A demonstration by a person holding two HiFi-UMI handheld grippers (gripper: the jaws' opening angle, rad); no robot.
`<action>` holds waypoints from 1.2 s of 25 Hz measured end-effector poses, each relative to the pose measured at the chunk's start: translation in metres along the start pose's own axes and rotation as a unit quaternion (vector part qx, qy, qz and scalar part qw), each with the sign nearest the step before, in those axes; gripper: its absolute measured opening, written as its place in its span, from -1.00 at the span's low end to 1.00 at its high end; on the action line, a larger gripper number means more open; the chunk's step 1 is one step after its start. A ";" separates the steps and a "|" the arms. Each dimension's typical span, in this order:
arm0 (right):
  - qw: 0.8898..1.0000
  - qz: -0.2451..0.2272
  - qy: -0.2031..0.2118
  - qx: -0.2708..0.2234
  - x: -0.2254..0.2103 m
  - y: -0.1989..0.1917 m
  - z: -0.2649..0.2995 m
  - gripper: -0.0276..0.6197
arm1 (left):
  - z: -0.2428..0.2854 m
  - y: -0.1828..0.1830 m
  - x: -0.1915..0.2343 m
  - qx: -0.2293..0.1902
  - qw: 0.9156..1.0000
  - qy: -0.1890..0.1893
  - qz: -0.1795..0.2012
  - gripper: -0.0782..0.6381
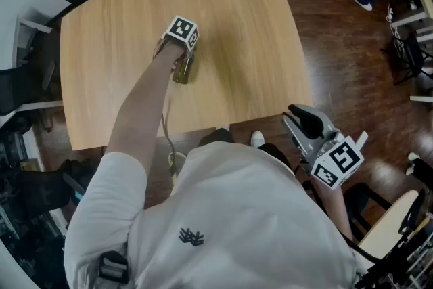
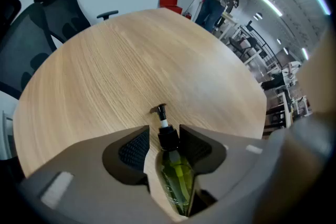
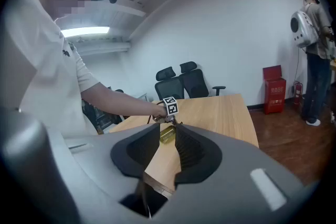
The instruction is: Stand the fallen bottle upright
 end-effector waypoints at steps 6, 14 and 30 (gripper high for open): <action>1.000 0.009 -0.016 -0.002 -0.004 0.003 0.014 -0.66 | 0.008 0.005 0.000 -0.005 0.998 -0.055 -0.013 -0.40; 1.000 -0.016 0.006 -0.010 0.006 0.017 0.025 -0.66 | -0.062 0.007 -0.044 -0.205 0.975 -0.068 0.044 -0.43; 1.000 -0.019 0.007 0.007 0.019 0.001 0.007 -0.53 | -0.064 -0.045 -0.108 -0.384 0.895 0.068 0.217 -0.43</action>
Point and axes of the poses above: the fingertips, and each gripper's own axes: z forward along the fingers, x to its left, y out of its top, the point moved 6 cm from there along -z, backward along the fingers, and after that the axes turned 15 degrees about -y, right-handed, at the moved point
